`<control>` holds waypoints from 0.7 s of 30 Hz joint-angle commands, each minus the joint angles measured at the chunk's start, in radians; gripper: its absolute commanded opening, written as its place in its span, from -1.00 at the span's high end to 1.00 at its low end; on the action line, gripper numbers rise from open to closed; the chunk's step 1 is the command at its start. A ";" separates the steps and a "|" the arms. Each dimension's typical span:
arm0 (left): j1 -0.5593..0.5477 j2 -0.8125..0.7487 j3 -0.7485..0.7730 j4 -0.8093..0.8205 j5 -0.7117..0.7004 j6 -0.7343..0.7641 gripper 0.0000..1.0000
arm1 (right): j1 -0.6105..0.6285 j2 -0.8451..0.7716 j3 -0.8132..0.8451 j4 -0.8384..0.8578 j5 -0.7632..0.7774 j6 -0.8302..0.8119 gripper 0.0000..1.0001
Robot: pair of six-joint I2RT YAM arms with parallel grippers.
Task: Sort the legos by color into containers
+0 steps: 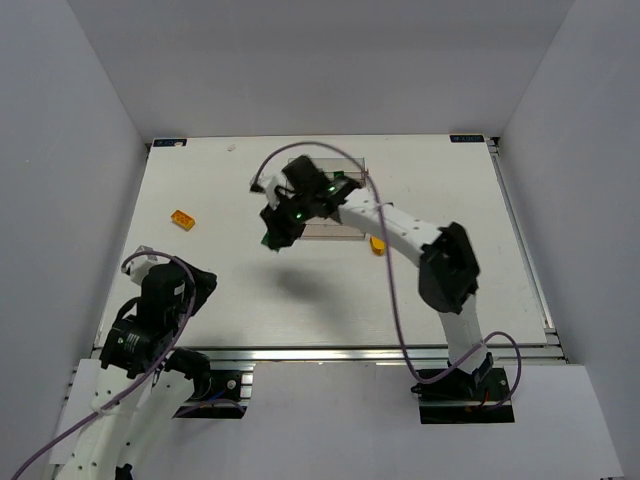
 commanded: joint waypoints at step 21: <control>-0.005 0.157 -0.040 0.178 0.058 0.026 -0.33 | -0.490 0.183 0.244 0.345 0.218 0.059 1.00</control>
